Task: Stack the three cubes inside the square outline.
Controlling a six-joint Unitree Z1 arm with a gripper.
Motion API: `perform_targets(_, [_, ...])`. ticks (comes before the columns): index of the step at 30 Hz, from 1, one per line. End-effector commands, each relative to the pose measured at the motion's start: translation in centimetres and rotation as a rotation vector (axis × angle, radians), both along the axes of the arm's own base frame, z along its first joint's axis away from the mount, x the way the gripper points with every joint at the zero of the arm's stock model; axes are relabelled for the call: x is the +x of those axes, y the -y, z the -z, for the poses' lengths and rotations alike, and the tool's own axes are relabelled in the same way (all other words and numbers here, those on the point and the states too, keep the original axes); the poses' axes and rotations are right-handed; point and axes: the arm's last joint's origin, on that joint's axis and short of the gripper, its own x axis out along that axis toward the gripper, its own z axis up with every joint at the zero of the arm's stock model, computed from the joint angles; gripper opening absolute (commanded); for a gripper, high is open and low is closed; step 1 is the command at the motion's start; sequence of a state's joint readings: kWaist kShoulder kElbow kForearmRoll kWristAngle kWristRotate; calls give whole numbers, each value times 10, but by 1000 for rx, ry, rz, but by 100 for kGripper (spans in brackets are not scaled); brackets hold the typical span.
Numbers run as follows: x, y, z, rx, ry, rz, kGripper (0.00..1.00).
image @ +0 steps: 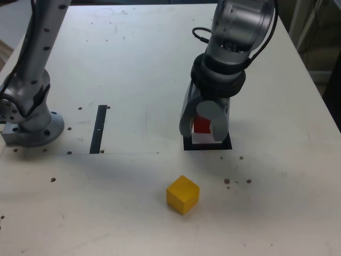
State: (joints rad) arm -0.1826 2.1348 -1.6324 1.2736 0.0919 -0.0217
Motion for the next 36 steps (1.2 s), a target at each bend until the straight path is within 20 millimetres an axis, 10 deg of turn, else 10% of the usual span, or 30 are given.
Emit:
perform_targets(1, [2, -1, 5, -3, -10, 0, 25])
perform_targets(10, [5, -1, 15, -26, -42, 8, 30])
perform_targets(17, [5, -1, 15, -52, -52, 34, 80])
perform_targets(22, [5, -2, 12, -42, -47, 43, 96])
perform_targets(36, [-14, -8, -21, -31, 0, 45, 99])
